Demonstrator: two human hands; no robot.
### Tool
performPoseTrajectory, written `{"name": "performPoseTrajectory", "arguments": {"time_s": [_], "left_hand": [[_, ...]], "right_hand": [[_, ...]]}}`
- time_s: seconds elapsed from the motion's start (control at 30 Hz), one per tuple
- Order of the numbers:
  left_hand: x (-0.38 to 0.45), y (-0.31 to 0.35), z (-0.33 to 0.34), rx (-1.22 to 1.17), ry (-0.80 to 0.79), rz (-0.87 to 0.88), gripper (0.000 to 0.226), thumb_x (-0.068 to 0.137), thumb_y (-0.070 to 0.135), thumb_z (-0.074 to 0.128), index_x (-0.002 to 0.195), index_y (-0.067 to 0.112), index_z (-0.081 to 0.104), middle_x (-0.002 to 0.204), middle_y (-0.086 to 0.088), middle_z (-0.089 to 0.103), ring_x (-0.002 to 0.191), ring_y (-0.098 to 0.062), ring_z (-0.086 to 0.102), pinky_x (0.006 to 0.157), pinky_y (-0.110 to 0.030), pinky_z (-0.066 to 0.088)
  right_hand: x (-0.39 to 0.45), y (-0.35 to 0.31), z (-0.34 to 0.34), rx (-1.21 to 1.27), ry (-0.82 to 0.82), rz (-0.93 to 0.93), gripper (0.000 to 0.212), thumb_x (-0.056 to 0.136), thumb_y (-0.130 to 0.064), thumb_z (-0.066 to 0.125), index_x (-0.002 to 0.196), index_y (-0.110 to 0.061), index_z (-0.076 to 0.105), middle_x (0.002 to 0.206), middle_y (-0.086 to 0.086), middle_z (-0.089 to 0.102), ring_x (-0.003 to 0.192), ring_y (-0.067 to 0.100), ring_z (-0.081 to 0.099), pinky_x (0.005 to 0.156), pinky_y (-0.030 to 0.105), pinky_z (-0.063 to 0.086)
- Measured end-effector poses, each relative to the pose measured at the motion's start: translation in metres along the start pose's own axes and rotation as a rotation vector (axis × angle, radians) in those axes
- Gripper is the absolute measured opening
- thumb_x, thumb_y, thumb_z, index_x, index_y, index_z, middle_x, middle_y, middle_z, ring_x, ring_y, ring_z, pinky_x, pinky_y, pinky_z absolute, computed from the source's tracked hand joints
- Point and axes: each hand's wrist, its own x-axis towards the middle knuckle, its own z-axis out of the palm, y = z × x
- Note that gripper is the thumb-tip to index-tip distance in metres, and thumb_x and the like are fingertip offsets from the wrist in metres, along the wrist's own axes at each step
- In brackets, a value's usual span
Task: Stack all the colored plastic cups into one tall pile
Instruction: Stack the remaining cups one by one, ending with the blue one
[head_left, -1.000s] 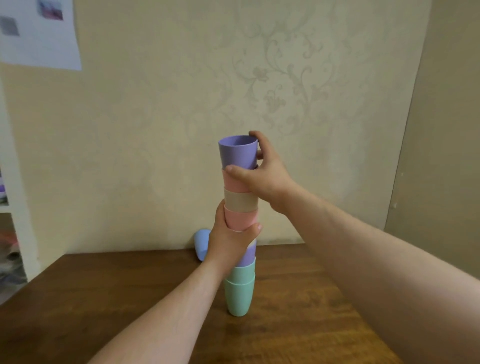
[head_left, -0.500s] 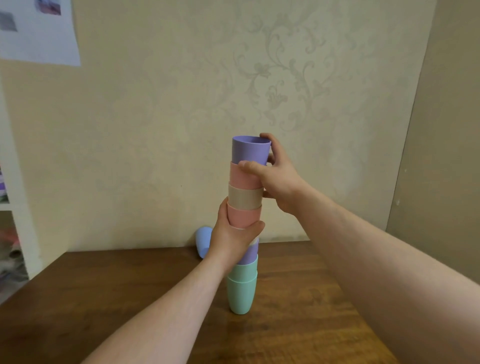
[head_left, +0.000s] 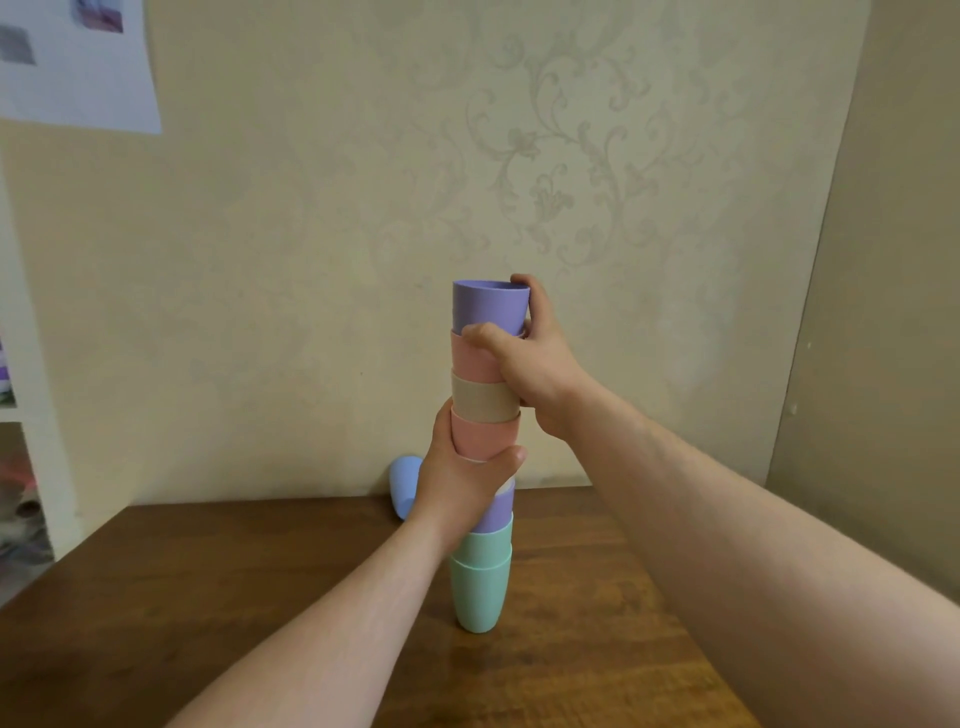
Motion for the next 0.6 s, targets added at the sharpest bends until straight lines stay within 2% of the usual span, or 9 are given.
{"name": "performPoseTrajectory", "arguments": {"time_s": [0.13, 0.23, 0.3, 0.4, 0.43, 0.5, 0.57, 0.6], "left_hand": [[0.0, -0.001, 0.0, 0.02, 0.001, -0.008, 0.076, 0.08, 0.018, 0.093, 0.143, 0.033, 0.053, 0.113, 0.021, 0.075, 0.092, 0.009, 0.071, 0.084, -0.027, 0.054], [0.001, 0.0, 0.001, 0.053, 0.015, 0.01, 0.078, 0.078, 0.023, 0.094, 0.144, 0.034, 0.053, 0.114, 0.025, 0.073, 0.097, 0.005, 0.071, 0.083, -0.023, 0.053], [0.002, 0.002, 0.002, 0.111, 0.01, 0.014, 0.077, 0.077, 0.024, 0.095, 0.141, 0.036, 0.052, 0.113, 0.026, 0.071, 0.101, 0.005, 0.07, 0.081, -0.019, 0.053], [-0.005, -0.01, 0.001, 0.144, -0.043, -0.062, 0.069, 0.075, 0.023, 0.093, 0.131, 0.04, 0.056, 0.108, 0.015, 0.074, 0.1, -0.014, 0.076, 0.079, -0.025, 0.064], [-0.014, -0.019, 0.0, 0.192, -0.066, -0.094, 0.063, 0.075, 0.02, 0.092, 0.125, 0.038, 0.058, 0.106, 0.01, 0.076, 0.098, -0.017, 0.077, 0.074, -0.021, 0.063], [-0.037, -0.04, -0.003, 0.28, -0.095, -0.135, 0.056, 0.076, 0.017, 0.092, 0.113, 0.042, 0.057, 0.102, 0.013, 0.074, 0.091, -0.007, 0.074, 0.065, -0.009, 0.055], [-0.062, -0.067, -0.009, 0.311, -0.126, -0.222, 0.061, 0.074, 0.02, 0.094, 0.114, 0.046, 0.055, 0.102, 0.022, 0.07, 0.089, 0.007, 0.069, 0.066, -0.009, 0.051], [-0.07, -0.079, -0.012, 0.339, -0.154, -0.265, 0.066, 0.072, 0.024, 0.094, 0.12, 0.046, 0.055, 0.104, 0.023, 0.07, 0.092, 0.006, 0.069, 0.071, -0.012, 0.052]], "right_hand": [[-0.001, -0.003, -0.004, -0.008, -0.028, -0.016, 0.064, 0.092, -0.022, 0.078, 0.14, -0.047, 0.043, 0.127, 0.002, 0.07, 0.098, 0.024, 0.07, 0.069, 0.033, 0.054], [-0.003, -0.004, -0.006, -0.013, -0.04, -0.017, 0.073, 0.091, -0.026, 0.081, 0.146, -0.05, 0.04, 0.127, -0.001, 0.07, 0.107, 0.025, 0.073, 0.071, 0.034, 0.056], [-0.006, 0.003, -0.005, -0.013, -0.06, -0.032, 0.078, 0.087, -0.028, 0.086, 0.148, -0.047, 0.041, 0.125, -0.001, 0.072, 0.106, 0.022, 0.075, 0.077, 0.038, 0.063], [-0.019, 0.037, -0.002, -0.056, -0.079, -0.04, 0.077, 0.079, -0.026, 0.09, 0.143, -0.04, 0.049, 0.117, 0.0, 0.075, 0.1, 0.022, 0.077, 0.086, 0.044, 0.068], [-0.025, 0.054, -0.001, -0.062, -0.079, -0.024, 0.077, 0.078, -0.021, 0.09, 0.142, -0.035, 0.05, 0.116, 0.001, 0.076, 0.098, 0.02, 0.077, 0.087, 0.044, 0.067], [-0.044, 0.092, 0.001, -0.08, -0.089, 0.048, 0.074, 0.077, -0.014, 0.091, 0.139, -0.029, 0.054, 0.114, 0.0, 0.077, 0.098, 0.017, 0.076, 0.089, 0.045, 0.067], [-0.066, 0.128, 0.004, -0.133, -0.097, 0.15, 0.075, 0.072, -0.022, 0.094, 0.136, -0.036, 0.058, 0.116, -0.007, 0.078, 0.106, 0.015, 0.078, 0.095, 0.047, 0.066], [-0.076, 0.145, 0.006, -0.159, -0.097, 0.188, 0.076, 0.069, -0.029, 0.095, 0.135, -0.04, 0.059, 0.117, -0.01, 0.079, 0.108, 0.012, 0.078, 0.097, 0.047, 0.065]]}}
